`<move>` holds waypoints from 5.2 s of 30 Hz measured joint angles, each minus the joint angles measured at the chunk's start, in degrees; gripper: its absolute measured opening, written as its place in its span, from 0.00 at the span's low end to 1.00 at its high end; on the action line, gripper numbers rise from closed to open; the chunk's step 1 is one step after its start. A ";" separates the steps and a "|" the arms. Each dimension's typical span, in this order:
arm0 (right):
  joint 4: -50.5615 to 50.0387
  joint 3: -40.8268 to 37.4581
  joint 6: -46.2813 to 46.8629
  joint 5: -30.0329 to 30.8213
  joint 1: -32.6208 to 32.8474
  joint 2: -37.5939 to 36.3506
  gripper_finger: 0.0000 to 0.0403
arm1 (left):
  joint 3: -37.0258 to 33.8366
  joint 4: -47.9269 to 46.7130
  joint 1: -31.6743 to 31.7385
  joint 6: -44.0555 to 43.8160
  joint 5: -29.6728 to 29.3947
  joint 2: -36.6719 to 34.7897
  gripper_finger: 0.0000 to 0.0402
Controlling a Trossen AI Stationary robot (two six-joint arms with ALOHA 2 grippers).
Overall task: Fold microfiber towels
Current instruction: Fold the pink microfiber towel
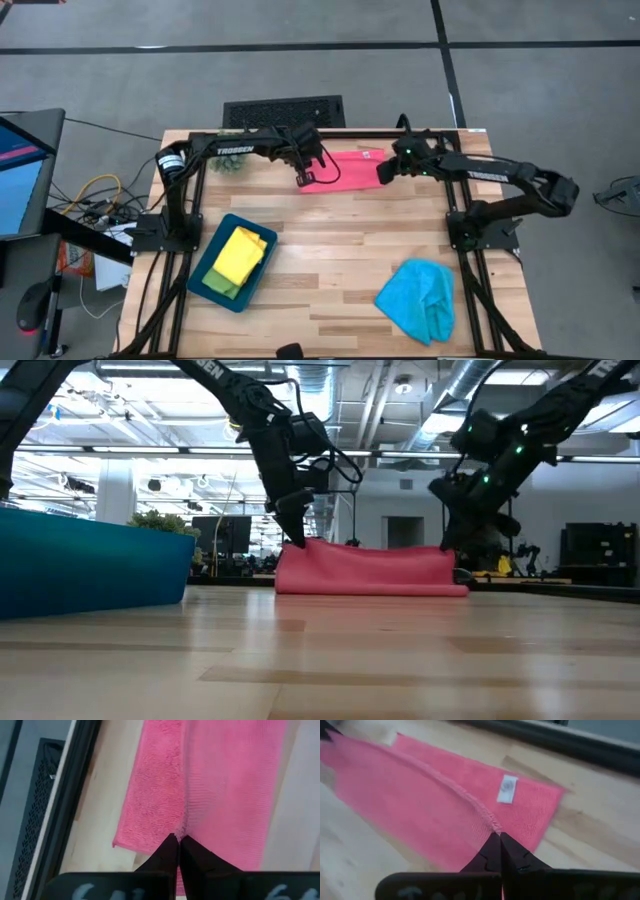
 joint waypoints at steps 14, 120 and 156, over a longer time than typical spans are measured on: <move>-13.53 0.00 4.74 3.81 5.64 -12.41 0.02 | 0.00 -3.60 -3.22 -3.11 5.72 0.03 0.00; 1.46 1.57 8.76 2.95 -1.19 6.13 0.02 | -1.79 -0.74 -5.45 -7.97 -4.94 0.04 0.00; -7.27 12.40 4.26 6.15 -1.97 19.02 0.02 | -2.23 5.53 -2.17 -7.75 -3.35 0.81 0.00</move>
